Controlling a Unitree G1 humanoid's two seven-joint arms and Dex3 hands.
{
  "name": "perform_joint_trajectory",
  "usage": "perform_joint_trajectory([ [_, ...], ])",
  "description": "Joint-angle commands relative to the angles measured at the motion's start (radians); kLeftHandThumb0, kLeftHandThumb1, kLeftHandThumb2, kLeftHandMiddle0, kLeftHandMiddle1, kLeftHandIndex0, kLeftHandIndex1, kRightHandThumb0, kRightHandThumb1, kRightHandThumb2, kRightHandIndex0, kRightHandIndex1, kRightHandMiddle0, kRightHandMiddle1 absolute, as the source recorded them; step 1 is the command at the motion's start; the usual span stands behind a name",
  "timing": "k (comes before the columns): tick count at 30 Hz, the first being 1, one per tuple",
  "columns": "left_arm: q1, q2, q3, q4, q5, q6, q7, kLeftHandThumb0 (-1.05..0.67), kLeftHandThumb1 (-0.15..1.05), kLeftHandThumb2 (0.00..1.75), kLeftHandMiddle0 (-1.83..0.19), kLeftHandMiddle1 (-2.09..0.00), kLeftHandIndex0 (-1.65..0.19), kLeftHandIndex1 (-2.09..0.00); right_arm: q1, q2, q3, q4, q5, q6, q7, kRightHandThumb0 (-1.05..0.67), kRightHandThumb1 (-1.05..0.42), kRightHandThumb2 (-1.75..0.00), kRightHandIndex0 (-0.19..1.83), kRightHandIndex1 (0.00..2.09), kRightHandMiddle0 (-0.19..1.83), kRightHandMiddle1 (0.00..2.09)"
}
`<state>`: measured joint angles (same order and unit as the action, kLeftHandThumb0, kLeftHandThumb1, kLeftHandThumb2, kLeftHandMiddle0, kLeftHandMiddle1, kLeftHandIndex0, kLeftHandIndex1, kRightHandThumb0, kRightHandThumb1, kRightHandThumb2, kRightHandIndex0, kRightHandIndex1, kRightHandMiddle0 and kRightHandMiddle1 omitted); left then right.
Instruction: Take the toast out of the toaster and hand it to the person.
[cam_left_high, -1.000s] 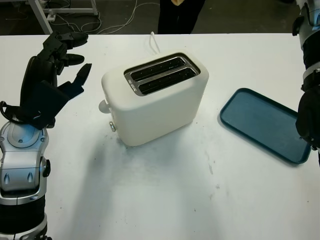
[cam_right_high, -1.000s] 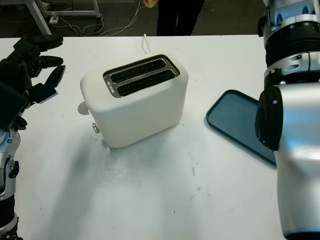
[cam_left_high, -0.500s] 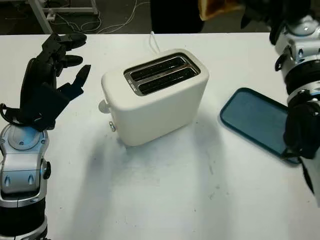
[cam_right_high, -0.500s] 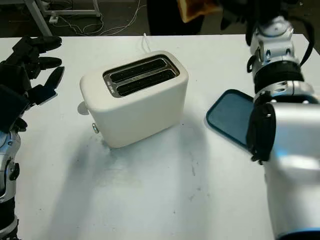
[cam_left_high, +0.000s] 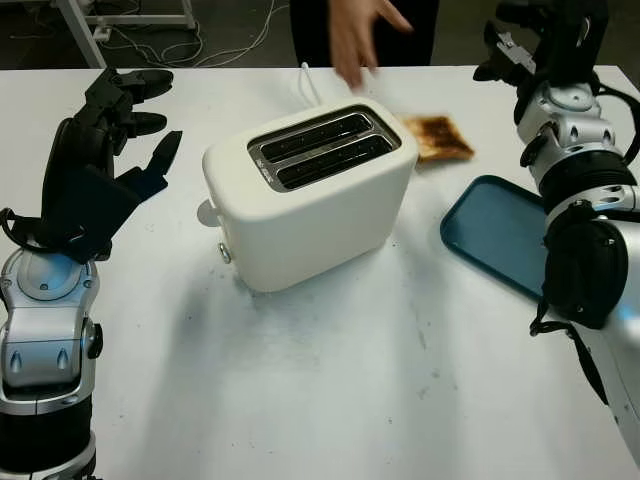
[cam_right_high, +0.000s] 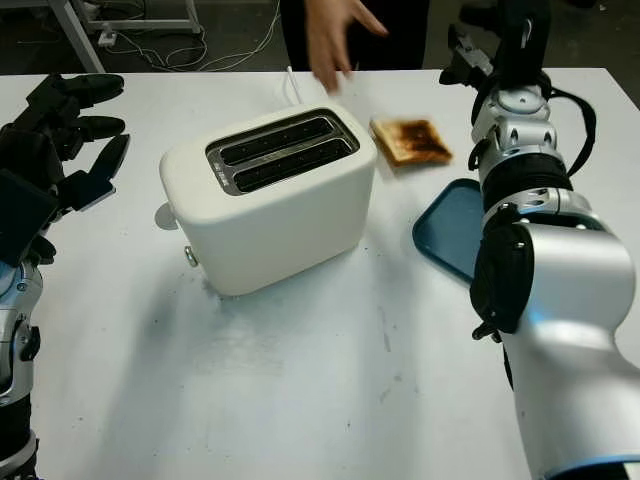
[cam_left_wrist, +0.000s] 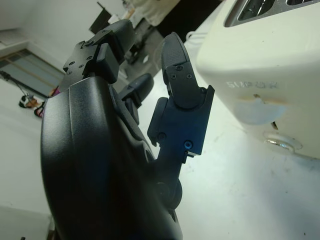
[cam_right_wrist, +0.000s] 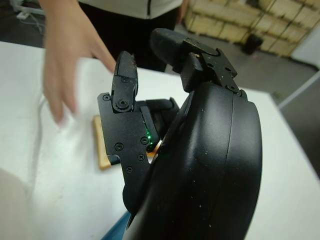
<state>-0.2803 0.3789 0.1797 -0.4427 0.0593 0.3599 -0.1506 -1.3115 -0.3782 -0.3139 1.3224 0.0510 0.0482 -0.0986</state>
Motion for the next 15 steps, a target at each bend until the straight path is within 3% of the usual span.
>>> perform_joint_trajectory([
  [1,0.010,0.004,-0.002,-0.004,0.007,0.002,0.001,-0.38,0.92,0.52,-0.07,-1.01,-0.18,-0.67,0.019,0.014,-0.019,0.009,0.023,0.032,0.009,-0.23,-0.92,-0.42,0.53,1.75,0.46,0.31],
  [4,0.007,0.001,-0.002,-0.001,0.007,0.003,0.003,-0.38,0.92,0.52,-0.09,-1.01,-0.19,-0.67,0.024,0.023,-0.028,0.013,0.026,0.045,0.010,-0.24,-0.92,-0.43,0.54,1.75,0.60,0.36],
  [6,0.007,-0.001,-0.001,-0.002,0.005,0.004,0.003,-0.38,0.92,0.52,-0.08,-1.01,-0.19,-0.67,0.025,0.030,-0.026,0.013,0.021,0.041,0.011,-0.24,-0.92,-0.43,0.61,1.75,0.45,0.82],
  [11,0.008,0.002,-0.002,-0.007,0.013,0.004,0.006,-0.37,0.92,0.53,-0.08,-1.01,-0.19,-0.66,0.021,0.034,-0.017,0.011,0.011,0.041,0.007,-0.23,-0.92,-0.44,0.66,1.75,0.21,1.47],
  [15,0.007,0.004,-0.002,0.002,0.014,-0.007,0.004,-0.36,0.92,0.54,-0.08,-1.01,-0.19,-0.66,0.023,0.034,-0.024,0.010,0.020,0.040,0.020,-0.23,-0.92,-0.47,0.65,1.75,0.15,1.52],
])
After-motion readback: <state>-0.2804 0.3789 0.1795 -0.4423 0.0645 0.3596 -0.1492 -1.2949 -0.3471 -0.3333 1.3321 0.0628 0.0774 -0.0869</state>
